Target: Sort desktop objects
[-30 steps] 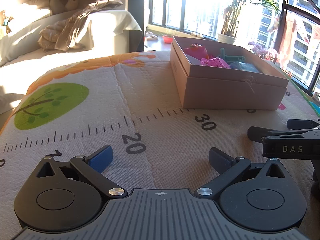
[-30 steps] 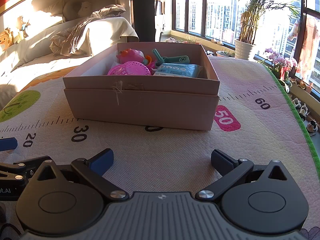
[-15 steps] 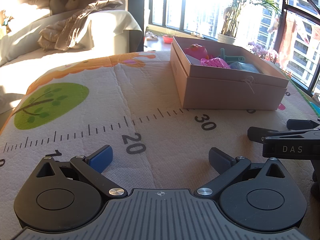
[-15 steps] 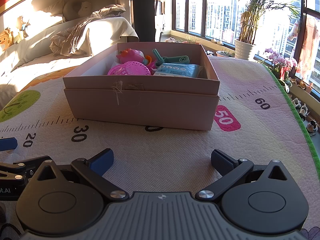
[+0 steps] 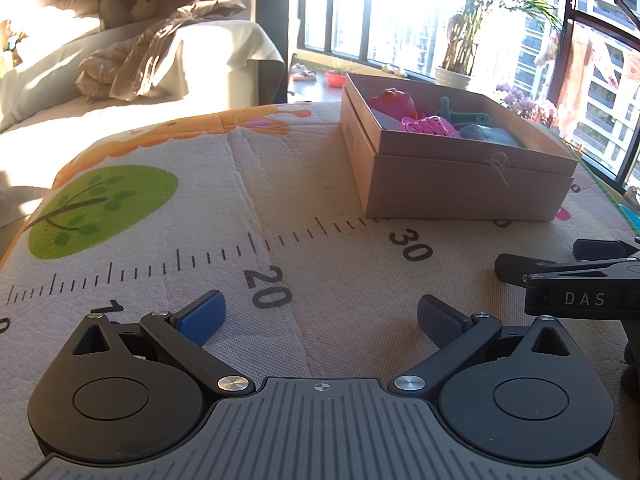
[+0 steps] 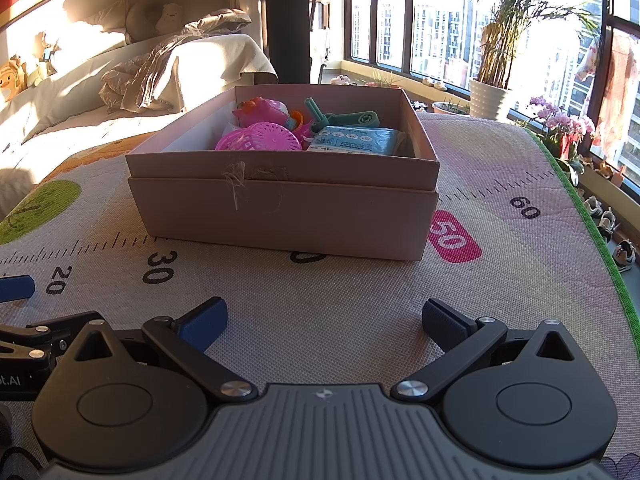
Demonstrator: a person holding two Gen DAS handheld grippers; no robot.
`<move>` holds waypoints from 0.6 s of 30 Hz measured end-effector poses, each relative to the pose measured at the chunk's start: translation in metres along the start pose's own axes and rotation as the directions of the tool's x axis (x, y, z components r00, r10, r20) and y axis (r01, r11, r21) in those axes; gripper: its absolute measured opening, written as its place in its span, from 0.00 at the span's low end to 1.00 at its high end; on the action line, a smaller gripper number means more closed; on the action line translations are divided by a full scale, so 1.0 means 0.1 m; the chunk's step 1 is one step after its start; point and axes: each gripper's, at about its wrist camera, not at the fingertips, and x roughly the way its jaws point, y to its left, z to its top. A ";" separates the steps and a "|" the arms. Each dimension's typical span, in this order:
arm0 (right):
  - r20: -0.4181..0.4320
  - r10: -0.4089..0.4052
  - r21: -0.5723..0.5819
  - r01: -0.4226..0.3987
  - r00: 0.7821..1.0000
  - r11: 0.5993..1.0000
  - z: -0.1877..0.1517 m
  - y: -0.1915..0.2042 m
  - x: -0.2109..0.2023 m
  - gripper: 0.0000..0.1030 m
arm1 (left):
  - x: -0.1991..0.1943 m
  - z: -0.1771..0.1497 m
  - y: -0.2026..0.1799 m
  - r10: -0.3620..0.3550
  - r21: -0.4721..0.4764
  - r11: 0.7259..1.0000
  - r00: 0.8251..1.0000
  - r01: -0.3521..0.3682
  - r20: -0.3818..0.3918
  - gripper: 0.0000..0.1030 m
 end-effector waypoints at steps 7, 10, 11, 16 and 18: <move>0.000 0.000 0.000 0.000 1.000 1.000 0.00 0.00 0.00 1.00 | 0.00 0.00 0.00 0.000 0.000 1.000 1.000 0.000 0.000 1.00; 0.000 0.000 0.000 0.000 1.000 1.000 0.00 0.00 0.00 1.00 | 0.00 0.00 0.00 -0.001 -0.001 1.000 1.000 0.001 0.000 1.00; 0.000 0.000 0.000 0.000 1.000 1.000 0.00 0.00 0.00 1.00 | 0.00 0.00 0.00 0.000 0.000 1.000 1.000 0.000 0.000 1.00; 0.000 0.000 0.000 0.000 1.000 1.000 0.00 0.00 0.00 1.00 | 0.01 0.00 0.00 0.003 0.003 1.000 1.000 -0.003 -0.001 1.00; 0.000 0.000 0.000 0.000 1.000 1.000 0.00 0.00 0.00 1.00 | 0.01 0.00 -0.01 0.004 0.005 1.000 1.000 -0.004 -0.001 1.00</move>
